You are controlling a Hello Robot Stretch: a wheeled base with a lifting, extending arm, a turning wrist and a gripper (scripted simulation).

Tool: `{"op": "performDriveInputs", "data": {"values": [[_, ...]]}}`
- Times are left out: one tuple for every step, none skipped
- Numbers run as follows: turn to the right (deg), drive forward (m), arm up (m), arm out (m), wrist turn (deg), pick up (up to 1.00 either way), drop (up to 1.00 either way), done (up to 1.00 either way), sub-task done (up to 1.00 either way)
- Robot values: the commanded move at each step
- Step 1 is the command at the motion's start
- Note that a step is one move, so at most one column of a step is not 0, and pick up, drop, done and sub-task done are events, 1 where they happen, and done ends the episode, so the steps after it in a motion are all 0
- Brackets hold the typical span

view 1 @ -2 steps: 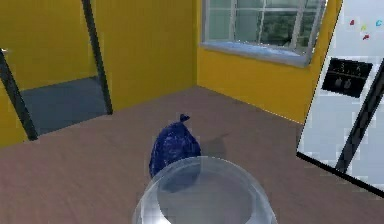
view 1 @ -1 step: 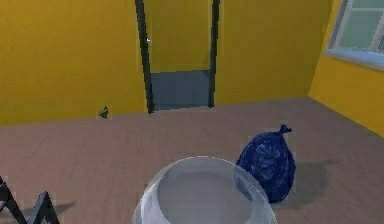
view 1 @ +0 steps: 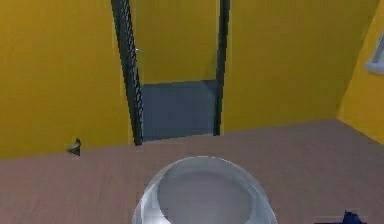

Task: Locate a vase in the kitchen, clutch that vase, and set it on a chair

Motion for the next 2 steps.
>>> {"op": "performDriveInputs", "data": {"values": [[-45.0, 0.0, 0.0, 0.0, 0.0, 0.0, 0.0, 0.0, 0.0], [-36.0, 0.0, 0.0, 0.0, 0.0, 0.0, 0.0, 0.0, 0.0]]}}
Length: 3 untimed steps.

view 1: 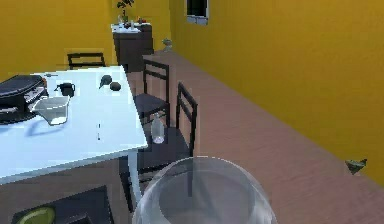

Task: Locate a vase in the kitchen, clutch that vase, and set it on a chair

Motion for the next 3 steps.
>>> {"op": "performDriveInputs", "data": {"values": [[-3.0, 0.0, 0.0, 0.0, 0.0, 0.0, 0.0, 0.0, 0.0], [0.0, 0.75, 0.0, 0.0, 0.0, 0.0, 0.0, 0.0, 0.0], [45.0, 0.0, 0.0, 0.0, 0.0, 0.0, 0.0, 0.0, 0.0]]}}
